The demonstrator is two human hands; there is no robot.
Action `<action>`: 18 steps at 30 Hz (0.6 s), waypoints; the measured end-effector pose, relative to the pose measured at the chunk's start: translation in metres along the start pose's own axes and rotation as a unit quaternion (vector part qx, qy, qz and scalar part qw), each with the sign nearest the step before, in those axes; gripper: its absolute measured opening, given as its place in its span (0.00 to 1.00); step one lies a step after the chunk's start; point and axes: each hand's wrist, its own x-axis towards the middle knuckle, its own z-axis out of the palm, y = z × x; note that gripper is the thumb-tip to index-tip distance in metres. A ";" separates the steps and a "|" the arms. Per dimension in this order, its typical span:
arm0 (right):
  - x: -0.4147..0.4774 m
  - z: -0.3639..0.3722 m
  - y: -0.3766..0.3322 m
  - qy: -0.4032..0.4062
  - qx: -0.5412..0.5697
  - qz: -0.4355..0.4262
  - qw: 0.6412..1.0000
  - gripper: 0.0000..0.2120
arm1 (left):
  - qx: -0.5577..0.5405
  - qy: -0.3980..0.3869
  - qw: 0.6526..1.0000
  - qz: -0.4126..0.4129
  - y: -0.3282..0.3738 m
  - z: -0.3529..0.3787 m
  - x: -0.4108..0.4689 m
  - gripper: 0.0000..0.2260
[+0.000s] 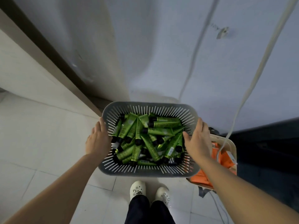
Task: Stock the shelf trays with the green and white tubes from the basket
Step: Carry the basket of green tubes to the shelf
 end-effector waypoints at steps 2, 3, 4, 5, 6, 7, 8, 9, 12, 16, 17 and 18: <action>0.002 0.007 0.002 0.007 0.022 0.030 0.999 0.35 | -0.023 0.014 1.000 -0.007 0.002 0.006 0.002 0.34; 0.003 0.010 0.004 0.008 0.029 0.041 0.999 0.34 | -0.045 0.021 0.999 -0.011 0.003 0.008 0.003 0.33; 0.002 0.013 0.006 0.008 0.036 0.051 0.998 0.33 | -0.072 0.029 0.997 -0.015 0.004 0.009 0.004 0.32; 0.001 0.015 0.006 0.011 0.047 0.060 0.997 0.31 | -0.103 0.037 0.994 -0.014 0.002 0.011 0.005 0.32; 0.000 0.017 0.007 0.012 0.062 0.073 0.995 0.29 | -0.135 0.044 0.990 -0.012 0.001 0.013 0.007 0.31; 0.000 0.019 0.007 0.013 0.079 0.086 0.993 0.27 | -0.166 0.052 0.985 -0.009 -0.002 0.015 0.009 0.29; 0.000 0.022 0.007 0.014 0.095 0.099 0.990 0.25 | -0.194 0.058 0.979 -0.007 -0.004 0.016 0.011 0.28; 0.001 0.024 0.008 0.018 0.111 0.109 0.988 0.22 | -0.218 0.063 0.974 -0.010 -0.006 0.016 0.013 0.26; 0.005 0.023 0.006 0.022 0.155 0.144 0.977 0.14 | -0.277 0.071 0.958 -0.033 -0.003 0.012 0.015 0.19; 0.002 0.021 0.002 0.026 0.177 0.184 0.966 0.17 | -0.314 0.081 0.944 -0.051 0.000 0.007 0.009 0.18; -0.001 0.020 0.002 0.033 0.181 0.188 0.965 0.18 | -0.319 0.082 0.943 -0.053 -0.001 0.006 0.007 0.18; -0.004 0.021 0.001 0.038 0.183 0.192 0.963 0.19 | -0.321 0.082 0.942 -0.057 -0.003 0.005 0.006 0.18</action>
